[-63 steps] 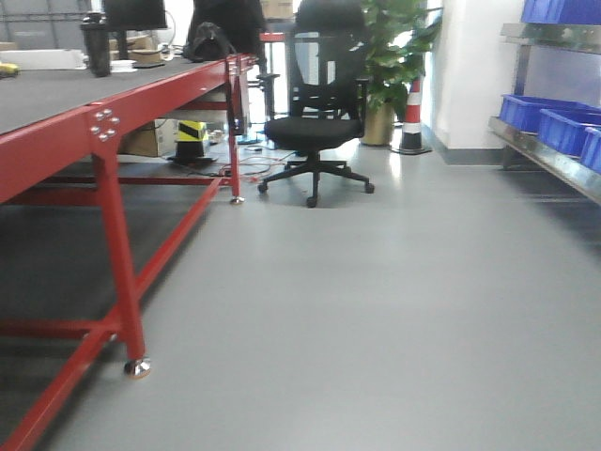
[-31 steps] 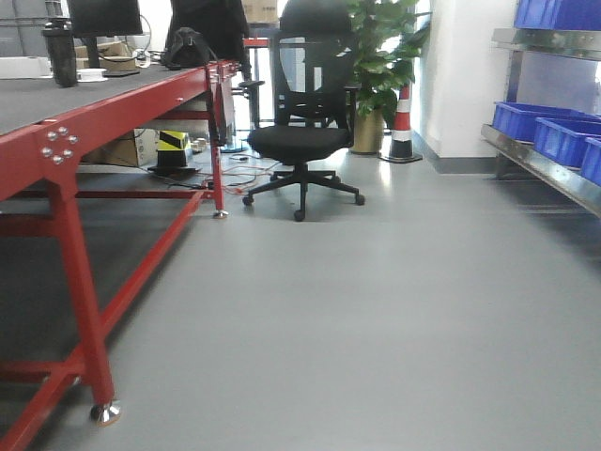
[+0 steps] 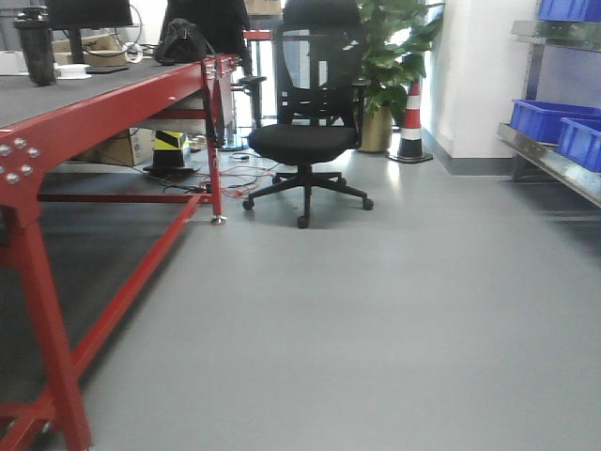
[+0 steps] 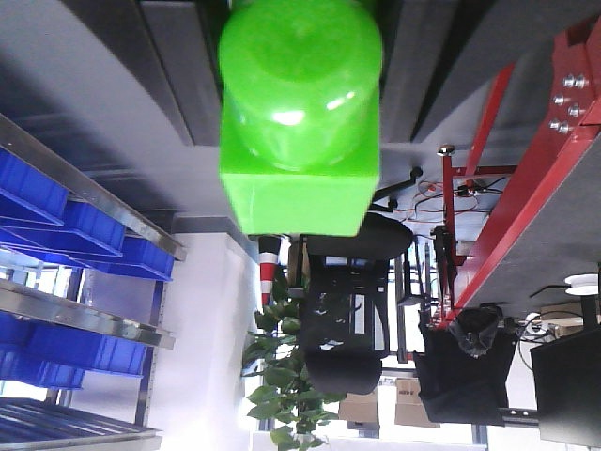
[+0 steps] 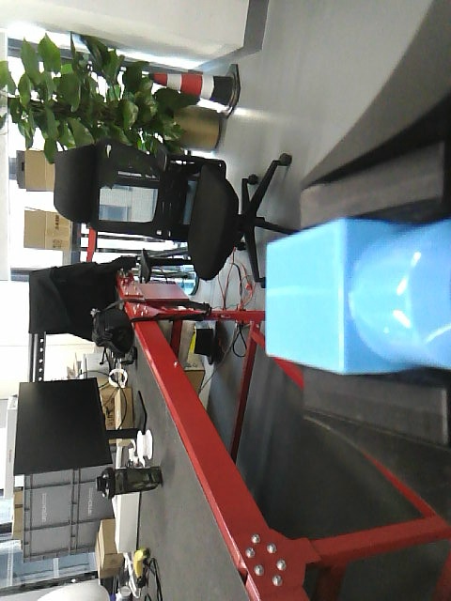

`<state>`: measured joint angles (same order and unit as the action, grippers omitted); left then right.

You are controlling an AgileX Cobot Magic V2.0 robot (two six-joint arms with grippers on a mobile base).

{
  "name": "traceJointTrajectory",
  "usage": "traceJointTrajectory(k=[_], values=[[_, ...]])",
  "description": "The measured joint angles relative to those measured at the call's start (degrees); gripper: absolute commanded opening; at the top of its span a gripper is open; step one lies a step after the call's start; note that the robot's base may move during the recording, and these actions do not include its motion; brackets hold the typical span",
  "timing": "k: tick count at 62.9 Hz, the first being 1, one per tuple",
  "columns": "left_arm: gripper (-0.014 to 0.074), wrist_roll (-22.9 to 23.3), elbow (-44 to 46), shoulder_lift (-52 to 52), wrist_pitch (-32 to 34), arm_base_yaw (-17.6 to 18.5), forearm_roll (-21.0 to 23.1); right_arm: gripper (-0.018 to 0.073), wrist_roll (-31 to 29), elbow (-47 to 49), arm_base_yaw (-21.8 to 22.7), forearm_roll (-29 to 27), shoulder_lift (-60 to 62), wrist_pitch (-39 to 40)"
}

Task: Grab block from conveyor and place in blue bin
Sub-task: 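Drive base away from the conveyor while holding both blocks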

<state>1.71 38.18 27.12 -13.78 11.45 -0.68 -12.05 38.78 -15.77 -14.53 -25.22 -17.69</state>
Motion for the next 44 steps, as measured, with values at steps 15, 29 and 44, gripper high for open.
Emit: traceJointTrajectory(k=[15, 29, 44], values=[[-0.0111, 0.0, 0.0, 0.0, 0.0, 0.0, 0.0, -0.0167, 0.0, 0.0, 0.0, 0.0, -0.1, 0.0], [-0.0111, 0.0, 0.0, 0.0, 0.0, 0.0, 0.0, -0.0167, 0.0, 0.0, 0.0, 0.0, -0.1, 0.0], [-0.0111, 0.0, 0.0, 0.0, 0.1, 0.0, 0.0, -0.0167, 0.0, 0.0, 0.0, 0.0, -0.1, 0.0]])
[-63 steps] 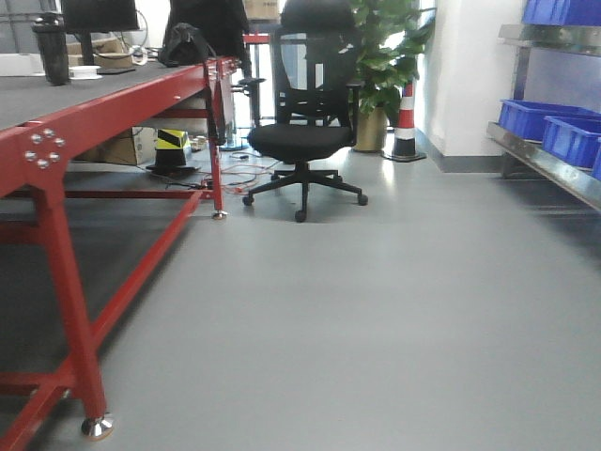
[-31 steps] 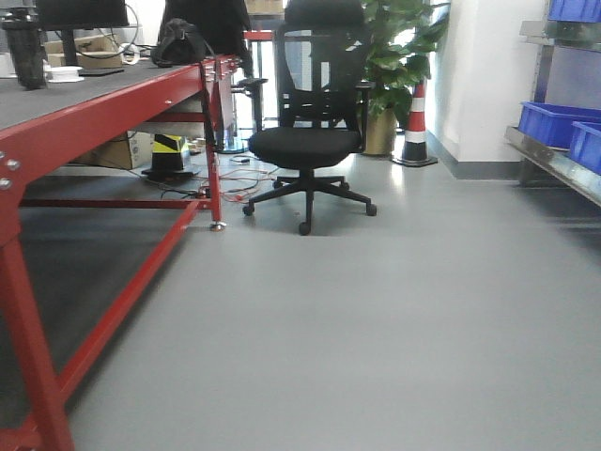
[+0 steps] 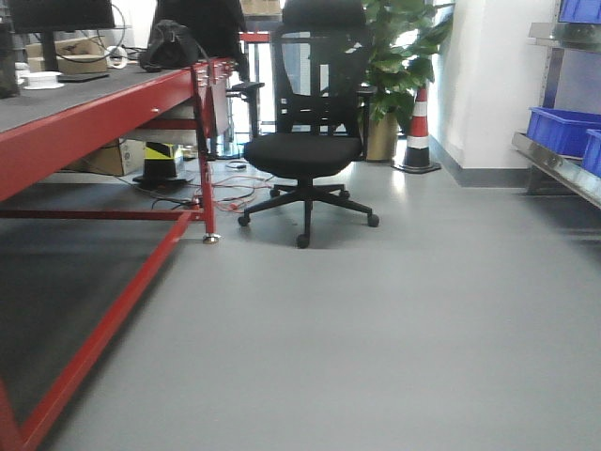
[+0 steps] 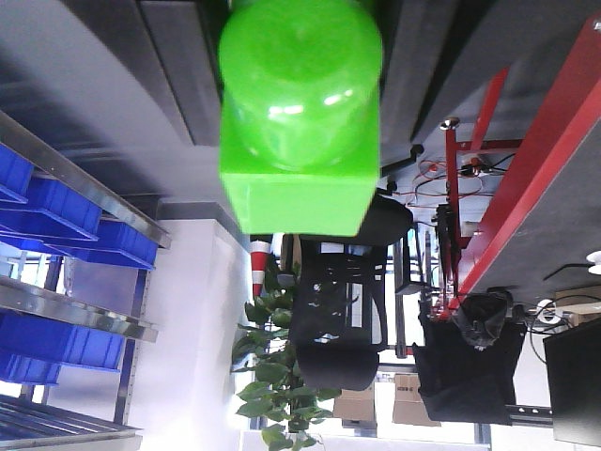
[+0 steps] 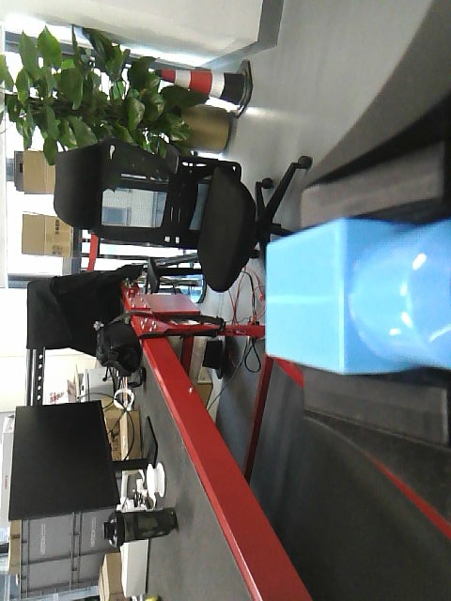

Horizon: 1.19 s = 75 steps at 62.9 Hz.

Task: Grab block from conveyor and place in blue bin
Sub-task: 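Drive base away from the conveyor while holding both blocks, then drive up to the steel shelf in front of the blue bins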

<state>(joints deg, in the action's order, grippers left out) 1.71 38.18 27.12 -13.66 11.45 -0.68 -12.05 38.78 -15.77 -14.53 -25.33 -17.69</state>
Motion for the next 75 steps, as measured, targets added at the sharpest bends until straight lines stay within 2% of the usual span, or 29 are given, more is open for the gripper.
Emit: traceJointTrajectory(k=[75], values=[[-0.0111, 0.0, 0.0, 0.0, 0.2, 0.0, 0.0, -0.0167, 0.0, -0.1, 0.0, 0.0, 0.0, 0.0]])
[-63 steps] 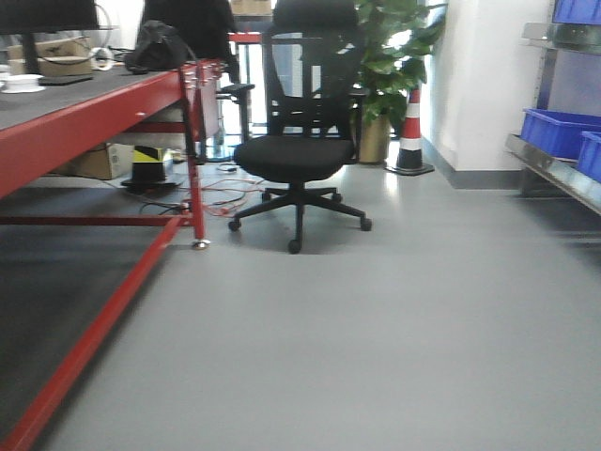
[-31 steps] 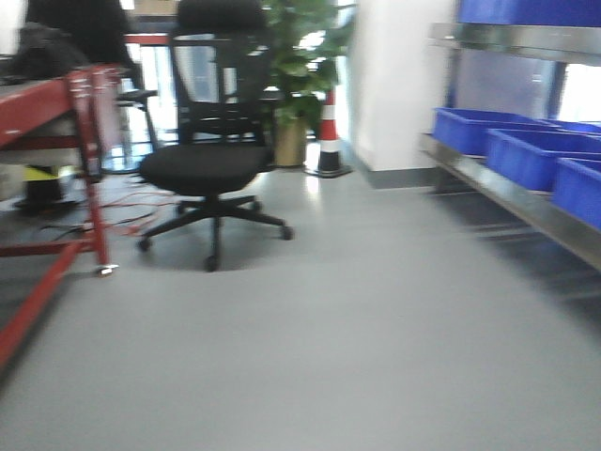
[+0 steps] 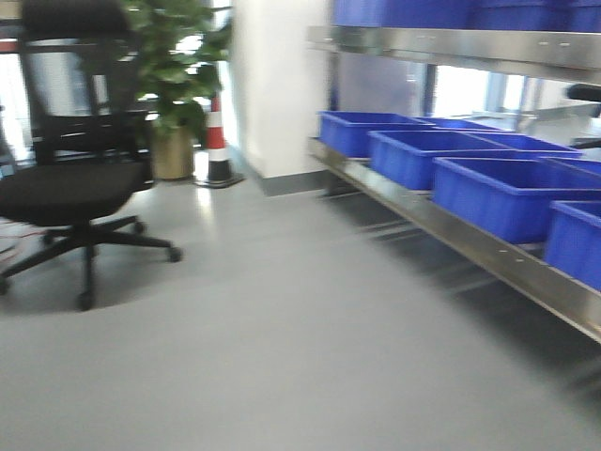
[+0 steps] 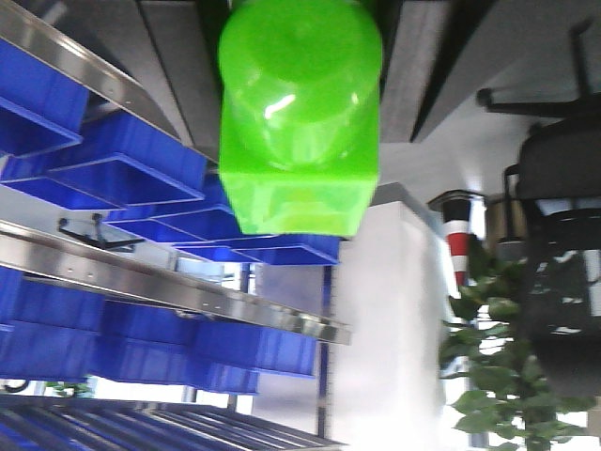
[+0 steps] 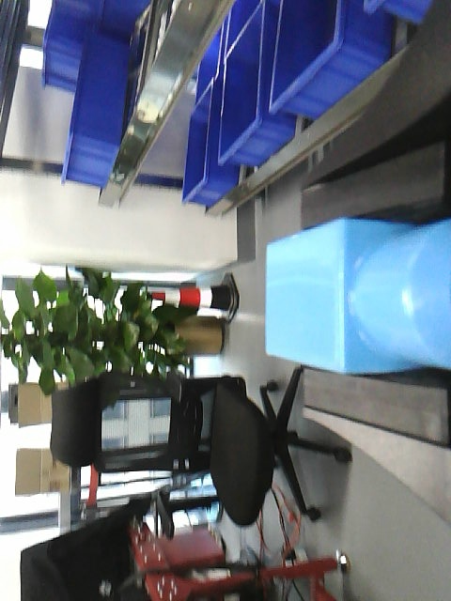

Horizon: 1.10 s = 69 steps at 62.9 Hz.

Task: Grab block from conveyor and place in blue bin
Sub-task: 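Drive up to the steel shelf in front of the blue bins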

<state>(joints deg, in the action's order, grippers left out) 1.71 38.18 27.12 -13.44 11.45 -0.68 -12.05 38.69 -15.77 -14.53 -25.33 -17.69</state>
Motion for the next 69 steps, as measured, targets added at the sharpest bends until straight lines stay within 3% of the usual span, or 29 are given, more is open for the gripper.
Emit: traceJointTrajectory(k=[69], values=[[-0.0111, 0.0, 0.0, 0.0, 0.0, 0.0, 0.0, -0.0167, 0.0, 0.0, 0.0, 0.0, 0.0, 0.0]])
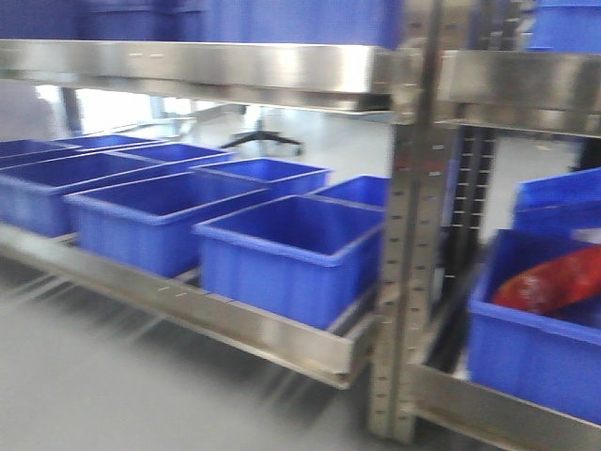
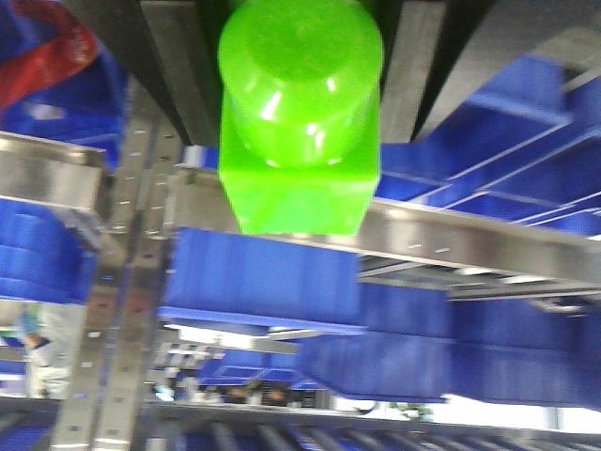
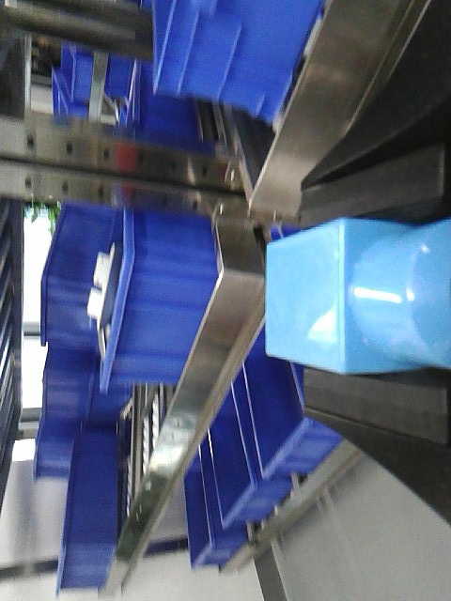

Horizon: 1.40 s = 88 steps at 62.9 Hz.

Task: Grab block from conveyor and place in blue bin
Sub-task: 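Drive up to the steel shelf in front of the blue bins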

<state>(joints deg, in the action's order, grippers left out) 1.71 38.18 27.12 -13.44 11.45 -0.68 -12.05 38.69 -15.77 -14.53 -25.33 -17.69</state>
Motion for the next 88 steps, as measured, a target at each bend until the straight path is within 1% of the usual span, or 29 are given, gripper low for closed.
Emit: traceJointTrajectory(k=[88], values=[[-0.0111, 0.0, 0.0, 0.0, 0.0, 0.0, 0.0, -0.0167, 0.0, 0.0, 0.0, 0.0, 0.0, 0.0]])
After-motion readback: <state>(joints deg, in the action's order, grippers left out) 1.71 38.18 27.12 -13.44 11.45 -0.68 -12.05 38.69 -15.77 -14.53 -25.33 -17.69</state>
